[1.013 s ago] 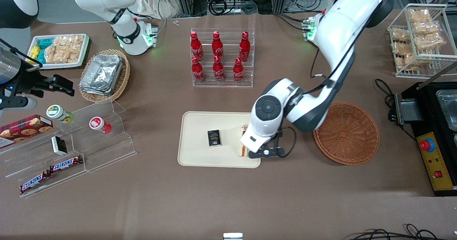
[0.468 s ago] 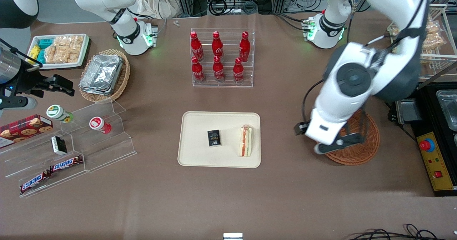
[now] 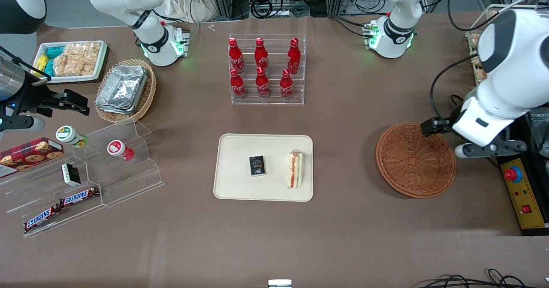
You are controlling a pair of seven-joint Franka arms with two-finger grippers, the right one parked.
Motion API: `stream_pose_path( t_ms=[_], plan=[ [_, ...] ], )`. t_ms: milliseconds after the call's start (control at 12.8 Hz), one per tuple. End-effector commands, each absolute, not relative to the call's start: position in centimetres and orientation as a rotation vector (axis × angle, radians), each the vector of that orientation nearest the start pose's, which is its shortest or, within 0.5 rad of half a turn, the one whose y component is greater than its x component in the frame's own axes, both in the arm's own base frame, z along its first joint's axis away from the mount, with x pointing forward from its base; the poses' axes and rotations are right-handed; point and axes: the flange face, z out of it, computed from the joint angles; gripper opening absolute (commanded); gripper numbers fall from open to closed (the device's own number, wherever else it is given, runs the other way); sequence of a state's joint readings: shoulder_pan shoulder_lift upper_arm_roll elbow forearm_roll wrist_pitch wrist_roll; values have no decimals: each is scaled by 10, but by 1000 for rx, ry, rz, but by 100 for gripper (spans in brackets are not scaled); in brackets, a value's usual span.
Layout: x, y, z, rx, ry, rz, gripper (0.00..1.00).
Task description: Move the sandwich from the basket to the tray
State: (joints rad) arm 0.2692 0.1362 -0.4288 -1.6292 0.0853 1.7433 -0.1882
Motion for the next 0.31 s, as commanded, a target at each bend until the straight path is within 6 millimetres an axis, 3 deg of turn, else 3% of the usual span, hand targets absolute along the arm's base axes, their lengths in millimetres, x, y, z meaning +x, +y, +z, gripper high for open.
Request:
stream_pose_path(
  t_ms=[0, 234],
  plan=[
    [594, -60, 555, -3143, 30, 41, 100],
    [610, -64, 561, -3160, 33, 88, 100]
  ],
)
